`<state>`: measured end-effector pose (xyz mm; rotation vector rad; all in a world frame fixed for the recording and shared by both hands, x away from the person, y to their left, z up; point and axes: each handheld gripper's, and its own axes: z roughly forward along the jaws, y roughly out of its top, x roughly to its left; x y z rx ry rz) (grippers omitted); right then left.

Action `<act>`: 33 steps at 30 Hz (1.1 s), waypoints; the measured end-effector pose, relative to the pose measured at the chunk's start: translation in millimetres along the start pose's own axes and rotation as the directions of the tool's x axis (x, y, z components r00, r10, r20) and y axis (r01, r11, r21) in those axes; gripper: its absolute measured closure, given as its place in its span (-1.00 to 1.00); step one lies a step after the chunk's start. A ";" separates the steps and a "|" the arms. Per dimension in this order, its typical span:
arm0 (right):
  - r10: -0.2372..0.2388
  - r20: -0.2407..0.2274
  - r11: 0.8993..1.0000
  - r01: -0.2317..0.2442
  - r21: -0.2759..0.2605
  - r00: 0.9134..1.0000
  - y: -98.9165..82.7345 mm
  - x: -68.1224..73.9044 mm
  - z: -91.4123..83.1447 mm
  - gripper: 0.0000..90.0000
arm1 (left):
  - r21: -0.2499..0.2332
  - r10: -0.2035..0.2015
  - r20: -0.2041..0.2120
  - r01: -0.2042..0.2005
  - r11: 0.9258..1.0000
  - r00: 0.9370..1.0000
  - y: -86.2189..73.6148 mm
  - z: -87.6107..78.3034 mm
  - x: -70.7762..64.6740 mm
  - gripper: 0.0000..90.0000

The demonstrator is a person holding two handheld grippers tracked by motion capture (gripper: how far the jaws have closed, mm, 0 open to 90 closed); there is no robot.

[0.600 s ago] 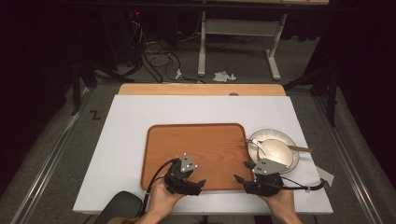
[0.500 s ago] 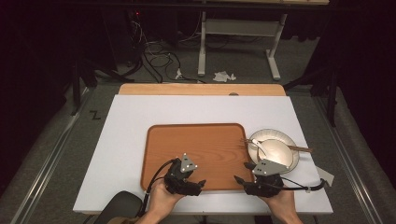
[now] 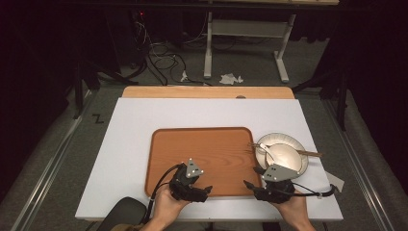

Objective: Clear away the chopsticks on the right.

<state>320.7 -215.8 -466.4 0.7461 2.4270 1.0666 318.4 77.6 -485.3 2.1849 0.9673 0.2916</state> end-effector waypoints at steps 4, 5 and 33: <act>-0.005 0.007 1.000 0.006 -0.006 1.000 0.1 -2.0 -4.6 -0.05 | 0.002 0.000 -0.001 0.000 1.000 1.000 0.2 0.5 0.2 -0.46; -0.006 0.011 1.000 0.006 -0.008 1.000 0.2 -2.4 -5.6 -0.05 | 0.002 0.002 -0.001 -0.002 1.000 1.000 0.1 0.5 0.0 -0.46; 0.149 0.117 0.987 -0.141 -0.075 0.982 1.6 -45.7 -56.0 0.23 | 0.001 -0.001 -0.002 0.001 1.000 1.000 0.4 0.3 1.0 -0.46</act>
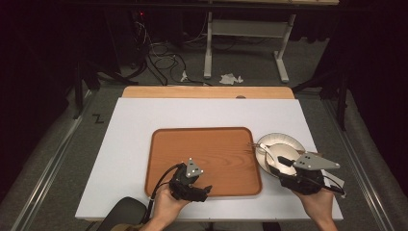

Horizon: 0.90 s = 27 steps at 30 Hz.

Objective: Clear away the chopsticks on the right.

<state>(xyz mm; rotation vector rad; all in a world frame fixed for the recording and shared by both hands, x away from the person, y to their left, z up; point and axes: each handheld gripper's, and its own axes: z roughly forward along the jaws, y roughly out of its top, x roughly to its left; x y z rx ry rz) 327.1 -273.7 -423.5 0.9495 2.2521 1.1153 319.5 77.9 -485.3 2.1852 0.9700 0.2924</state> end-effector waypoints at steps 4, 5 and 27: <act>0.037 0.048 0.999 -0.037 -0.005 0.998 -1.2 -19.6 -9.5 0.33 | -0.002 -0.004 0.000 0.004 1.000 1.000 0.5 -0.4 1.5 -0.46; 0.049 0.056 0.999 -0.049 -0.005 0.997 -1.7 -23.6 -11.0 0.35 | -0.003 -0.005 -0.001 0.005 1.000 1.000 0.4 -0.6 1.7 -0.46; 0.048 0.178 0.944 -0.103 0.314 0.983 -7.4 -121.8 21.4 0.53 | 0.007 -0.002 -0.005 0.002 1.000 1.000 0.1 0.7 1.8 -0.46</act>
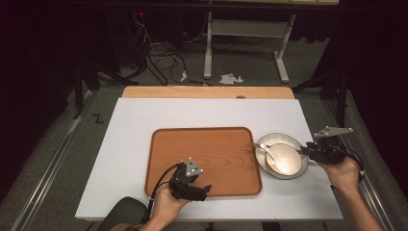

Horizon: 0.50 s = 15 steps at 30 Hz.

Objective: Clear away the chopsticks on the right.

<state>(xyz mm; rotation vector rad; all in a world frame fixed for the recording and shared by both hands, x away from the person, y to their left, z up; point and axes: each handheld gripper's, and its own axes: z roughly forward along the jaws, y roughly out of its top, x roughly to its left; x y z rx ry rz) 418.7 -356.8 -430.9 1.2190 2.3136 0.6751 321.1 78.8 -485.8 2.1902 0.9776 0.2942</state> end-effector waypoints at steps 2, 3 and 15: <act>-0.003 -0.001 1.000 0.003 0.019 1.000 -1.0 -2.1 6.2 0.53 | -0.001 -0.002 0.001 0.002 1.000 1.000 0.2 0.3 0.2 -0.46; -0.003 -0.001 1.000 0.003 0.019 1.000 -1.0 -2.1 6.2 0.53 | -0.001 -0.002 0.001 0.002 1.000 1.000 0.2 0.3 0.2 -0.46; 0.017 -0.002 0.997 -0.017 0.071 1.000 0.2 -11.4 23.8 0.55 | 0.005 -0.001 0.003 0.001 1.000 1.000 0.2 2.2 -0.1 -0.46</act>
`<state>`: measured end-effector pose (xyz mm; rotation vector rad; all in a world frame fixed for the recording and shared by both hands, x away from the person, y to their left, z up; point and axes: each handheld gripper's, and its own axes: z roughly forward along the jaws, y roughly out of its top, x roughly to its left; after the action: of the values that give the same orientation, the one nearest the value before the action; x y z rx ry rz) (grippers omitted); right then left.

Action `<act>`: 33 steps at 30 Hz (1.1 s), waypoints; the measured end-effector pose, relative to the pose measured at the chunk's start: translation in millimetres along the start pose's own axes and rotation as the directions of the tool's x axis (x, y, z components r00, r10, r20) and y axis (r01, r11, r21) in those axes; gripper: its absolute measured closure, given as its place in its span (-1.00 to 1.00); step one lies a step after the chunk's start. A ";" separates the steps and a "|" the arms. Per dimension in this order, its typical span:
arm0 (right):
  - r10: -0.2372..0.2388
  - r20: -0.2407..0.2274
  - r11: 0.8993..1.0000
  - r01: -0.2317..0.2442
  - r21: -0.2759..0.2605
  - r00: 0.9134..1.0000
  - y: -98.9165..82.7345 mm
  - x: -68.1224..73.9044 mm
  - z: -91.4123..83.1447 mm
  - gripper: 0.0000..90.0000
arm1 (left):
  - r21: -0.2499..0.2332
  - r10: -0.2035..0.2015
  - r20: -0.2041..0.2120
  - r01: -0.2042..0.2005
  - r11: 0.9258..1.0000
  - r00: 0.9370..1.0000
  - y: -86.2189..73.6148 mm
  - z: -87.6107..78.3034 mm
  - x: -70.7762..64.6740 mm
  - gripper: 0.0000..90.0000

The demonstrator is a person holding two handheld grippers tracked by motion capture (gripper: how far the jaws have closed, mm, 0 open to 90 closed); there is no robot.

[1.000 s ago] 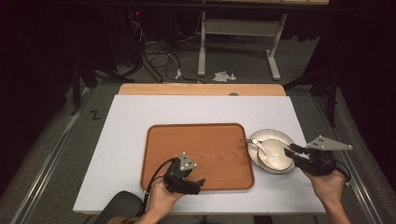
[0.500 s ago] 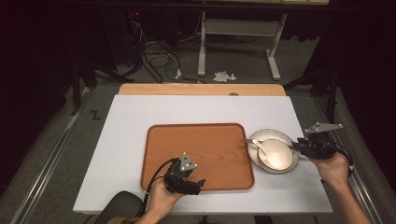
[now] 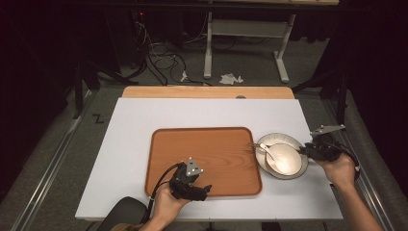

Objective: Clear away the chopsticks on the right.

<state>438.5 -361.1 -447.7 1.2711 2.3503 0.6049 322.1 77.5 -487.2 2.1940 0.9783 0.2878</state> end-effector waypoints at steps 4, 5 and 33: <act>0.000 -0.003 1.000 0.000 0.010 1.000 3.4 -2.3 2.4 0.55 | -0.003 0.000 -0.002 0.000 1.000 1.000 -0.3 -0.6 -0.3 -0.46; -0.002 -0.002 1.000 0.002 0.013 1.000 4.6 -2.3 2.9 0.54 | -0.003 -0.001 -0.003 0.001 1.000 1.000 -0.3 -0.7 -0.2 -0.46; -0.043 -0.081 0.999 0.045 0.025 0.996 13.5 -8.5 12.6 0.61 | 0.002 0.001 -0.002 -0.001 1.000 1.000 -0.5 0.1 -0.7 -0.46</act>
<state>458.7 -359.4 -449.6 1.2247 2.4529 0.6244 321.4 77.2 -487.5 2.1963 0.9784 0.2897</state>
